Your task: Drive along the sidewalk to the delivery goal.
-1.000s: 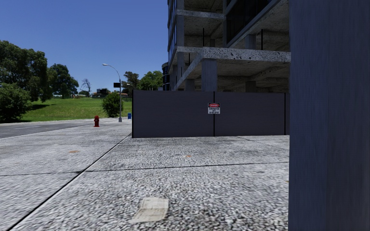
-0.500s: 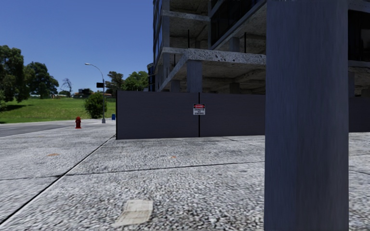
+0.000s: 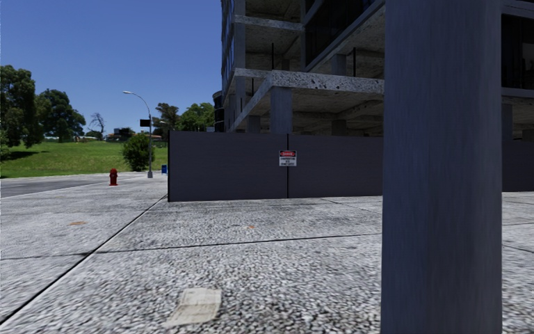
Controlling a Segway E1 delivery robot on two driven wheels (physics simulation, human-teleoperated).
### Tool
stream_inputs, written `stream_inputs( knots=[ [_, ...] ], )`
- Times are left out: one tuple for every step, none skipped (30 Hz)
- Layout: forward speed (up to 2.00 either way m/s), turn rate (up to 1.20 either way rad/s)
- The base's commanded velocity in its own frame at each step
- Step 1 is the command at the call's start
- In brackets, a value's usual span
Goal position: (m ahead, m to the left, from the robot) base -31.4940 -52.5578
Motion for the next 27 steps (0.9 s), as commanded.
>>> stream_inputs(
  knots=[
    [0.0,0.36],
    [0.0,0.38],
    [0.0,0.41],
    [0.0,0.41],
    [0.0,0.43],
    [0.0,0.44],
    [0.0,0.45],
    [0.0,0.45],
    [0.0,0.46],
    [0.0,0.46],
    [0.0,0.46],
    [0.0,0.46],
    [0.0,0.46],
    [0.0,0.46],
    [0.0,0.46],
    [0.0,0.46],
    [0.0,0.46],
    [0.0,0.46],
    [0.0,0.46],
    [0.0,0.46],
    [0.0,0.46],
    [0.0,0.46],
    [0.0,0.46],
    [0.0,0.46],
    [0.0,0.46],
    [0.0,0.46],
    [0.0,0.46]
  ],
)
